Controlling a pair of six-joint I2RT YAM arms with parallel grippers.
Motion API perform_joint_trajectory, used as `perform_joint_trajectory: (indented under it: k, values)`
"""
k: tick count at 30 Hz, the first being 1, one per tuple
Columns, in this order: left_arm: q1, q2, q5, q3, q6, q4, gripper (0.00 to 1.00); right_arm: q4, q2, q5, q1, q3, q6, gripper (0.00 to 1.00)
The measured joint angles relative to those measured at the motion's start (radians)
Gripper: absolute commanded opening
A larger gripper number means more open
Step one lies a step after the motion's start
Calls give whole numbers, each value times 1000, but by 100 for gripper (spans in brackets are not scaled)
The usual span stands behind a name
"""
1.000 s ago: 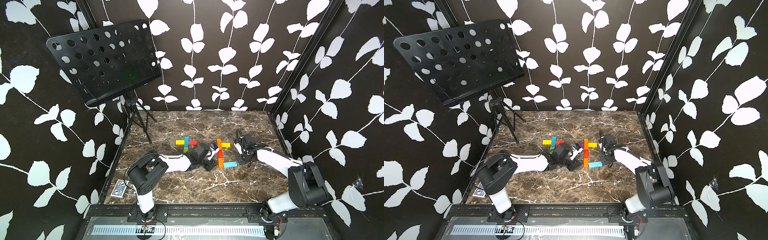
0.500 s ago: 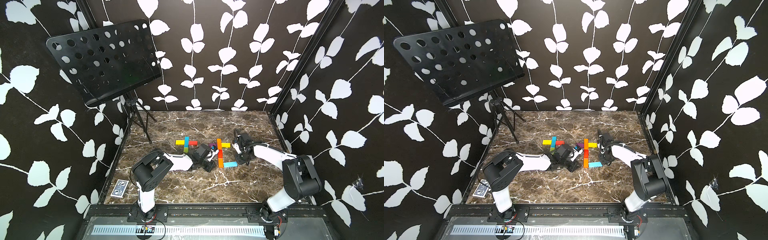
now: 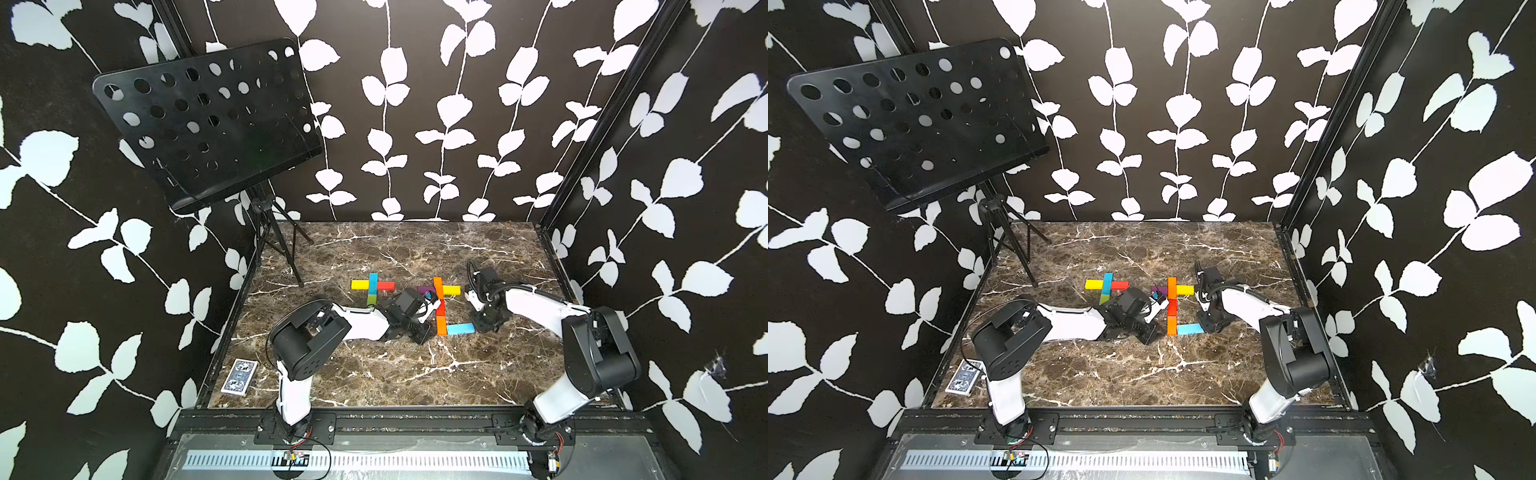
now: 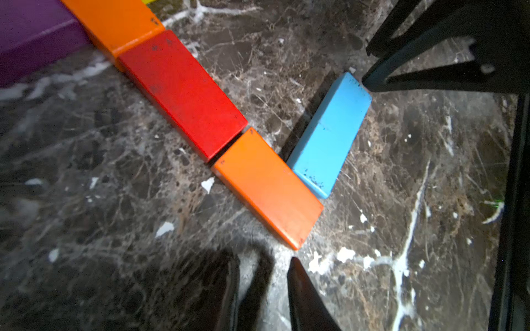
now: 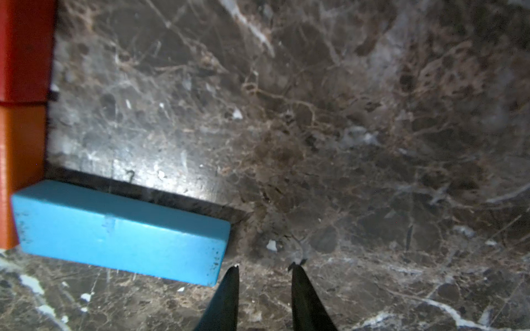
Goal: Assemble the letter t with building blocks
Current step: Adjust the building blocks at the center of the board.
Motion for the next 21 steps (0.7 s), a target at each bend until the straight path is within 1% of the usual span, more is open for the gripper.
perform_joint_trajectory:
  k: [9,21]
  values:
    - [0,0,1,0,-7,0,33,-3,15,-29,0,8,2,32]
    - [0,12,10,15,-7,0,33,-20,14,-39,0,8,19,33]
